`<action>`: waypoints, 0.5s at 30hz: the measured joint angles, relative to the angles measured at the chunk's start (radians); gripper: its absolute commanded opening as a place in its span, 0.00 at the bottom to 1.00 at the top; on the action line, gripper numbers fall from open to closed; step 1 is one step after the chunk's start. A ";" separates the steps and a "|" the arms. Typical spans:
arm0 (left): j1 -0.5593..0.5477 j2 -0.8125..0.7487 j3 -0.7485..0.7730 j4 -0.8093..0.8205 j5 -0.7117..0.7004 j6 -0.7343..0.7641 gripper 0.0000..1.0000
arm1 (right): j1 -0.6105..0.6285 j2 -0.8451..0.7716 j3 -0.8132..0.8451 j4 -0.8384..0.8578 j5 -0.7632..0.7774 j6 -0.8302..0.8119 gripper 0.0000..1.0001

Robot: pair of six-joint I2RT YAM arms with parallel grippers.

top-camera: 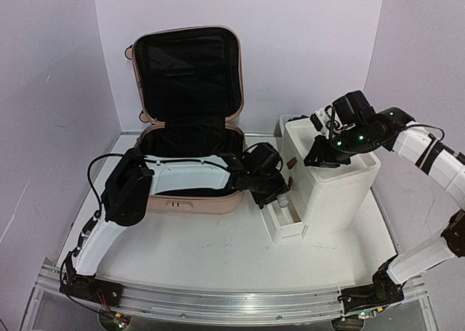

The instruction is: Open, take out, and arrange the luggage

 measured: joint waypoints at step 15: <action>-0.002 -0.179 -0.093 -0.048 -0.094 0.057 0.09 | 0.000 -0.041 -0.052 0.053 0.001 0.001 0.00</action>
